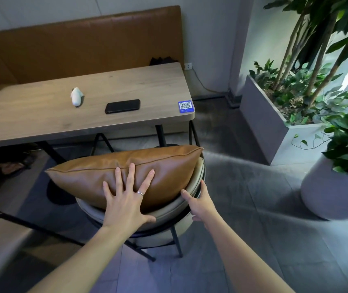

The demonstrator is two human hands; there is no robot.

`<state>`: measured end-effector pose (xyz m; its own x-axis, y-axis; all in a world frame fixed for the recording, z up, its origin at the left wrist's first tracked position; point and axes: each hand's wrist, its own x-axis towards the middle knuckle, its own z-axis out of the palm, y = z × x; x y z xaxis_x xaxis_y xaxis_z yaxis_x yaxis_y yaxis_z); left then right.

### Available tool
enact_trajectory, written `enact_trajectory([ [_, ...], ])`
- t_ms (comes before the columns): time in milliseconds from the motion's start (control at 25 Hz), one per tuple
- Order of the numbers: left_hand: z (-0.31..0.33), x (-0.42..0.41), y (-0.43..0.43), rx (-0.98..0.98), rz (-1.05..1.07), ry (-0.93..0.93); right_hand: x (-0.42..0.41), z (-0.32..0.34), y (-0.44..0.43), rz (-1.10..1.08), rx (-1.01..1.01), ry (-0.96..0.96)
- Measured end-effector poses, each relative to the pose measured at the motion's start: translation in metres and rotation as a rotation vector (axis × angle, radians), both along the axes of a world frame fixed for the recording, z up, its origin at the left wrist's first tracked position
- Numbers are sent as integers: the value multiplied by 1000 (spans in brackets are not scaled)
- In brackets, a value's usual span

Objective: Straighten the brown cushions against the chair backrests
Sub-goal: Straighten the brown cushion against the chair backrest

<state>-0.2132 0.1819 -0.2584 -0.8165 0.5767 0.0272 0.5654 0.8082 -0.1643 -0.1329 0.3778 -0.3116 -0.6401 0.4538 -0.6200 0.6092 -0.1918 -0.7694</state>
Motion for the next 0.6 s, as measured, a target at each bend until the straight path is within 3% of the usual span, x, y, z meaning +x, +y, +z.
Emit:
enact_trajectory([
  [400, 28, 10, -11, 39, -13, -78, 11, 31, -26, 227, 473, -140],
  [600, 52, 23, -53, 108, 11, -134, 12, 71, -73, 400, 800, -172],
])
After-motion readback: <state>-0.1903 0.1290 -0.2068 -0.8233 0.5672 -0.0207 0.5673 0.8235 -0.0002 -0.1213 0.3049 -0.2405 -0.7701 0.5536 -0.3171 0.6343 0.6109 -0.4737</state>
